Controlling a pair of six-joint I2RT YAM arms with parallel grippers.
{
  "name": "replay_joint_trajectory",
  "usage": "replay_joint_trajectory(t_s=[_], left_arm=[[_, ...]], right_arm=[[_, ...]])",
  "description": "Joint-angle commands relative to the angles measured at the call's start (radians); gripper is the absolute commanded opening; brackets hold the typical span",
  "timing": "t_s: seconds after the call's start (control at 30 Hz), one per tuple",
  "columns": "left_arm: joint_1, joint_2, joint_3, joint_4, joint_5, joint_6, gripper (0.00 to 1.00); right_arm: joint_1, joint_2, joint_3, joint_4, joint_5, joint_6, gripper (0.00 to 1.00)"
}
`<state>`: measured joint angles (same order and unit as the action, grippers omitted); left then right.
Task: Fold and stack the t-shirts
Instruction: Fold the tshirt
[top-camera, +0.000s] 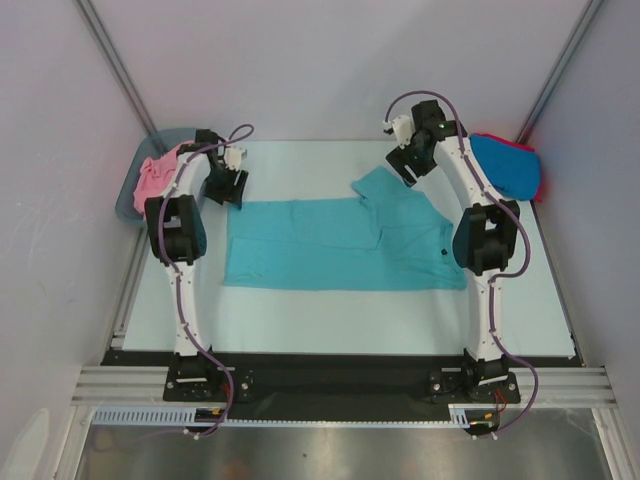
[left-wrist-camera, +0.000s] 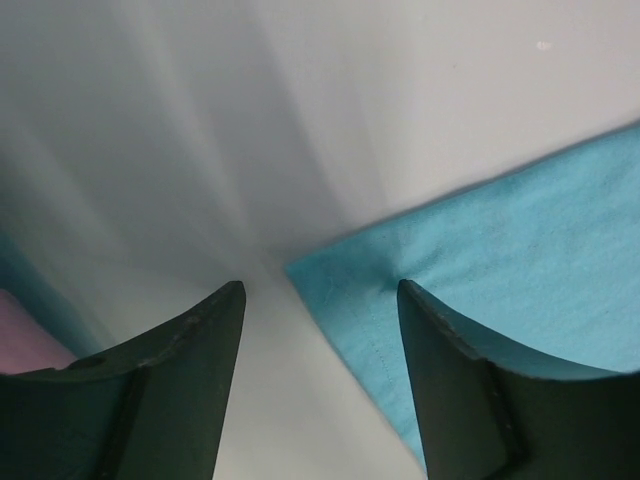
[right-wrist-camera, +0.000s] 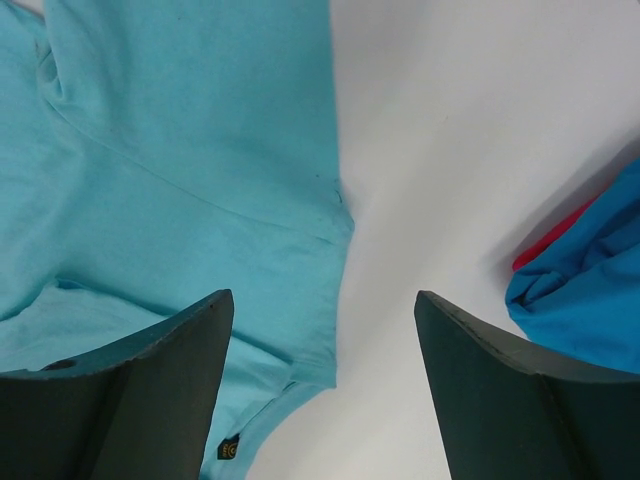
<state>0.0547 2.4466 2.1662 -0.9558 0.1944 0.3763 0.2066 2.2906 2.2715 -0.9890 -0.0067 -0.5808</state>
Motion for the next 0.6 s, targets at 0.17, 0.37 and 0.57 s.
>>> replay_joint_trajectory(t_s=[0.17, 0.37, 0.57], left_arm=[[0.030, 0.020, 0.040, -0.011, 0.039, 0.009, 0.65], [0.010, 0.052, 0.092, 0.000, 0.051, 0.022, 0.65], [-0.036, 0.057, 0.093, 0.000, 0.054, 0.046, 0.64]], right_arm=[[0.024, -0.020, 0.023, 0.021, 0.007, -0.010, 0.78], [0.036, -0.016, 0.031, 0.020, 0.007, -0.016, 0.76], [0.039, -0.010, 0.042, 0.021, 0.007, -0.016, 0.73]])
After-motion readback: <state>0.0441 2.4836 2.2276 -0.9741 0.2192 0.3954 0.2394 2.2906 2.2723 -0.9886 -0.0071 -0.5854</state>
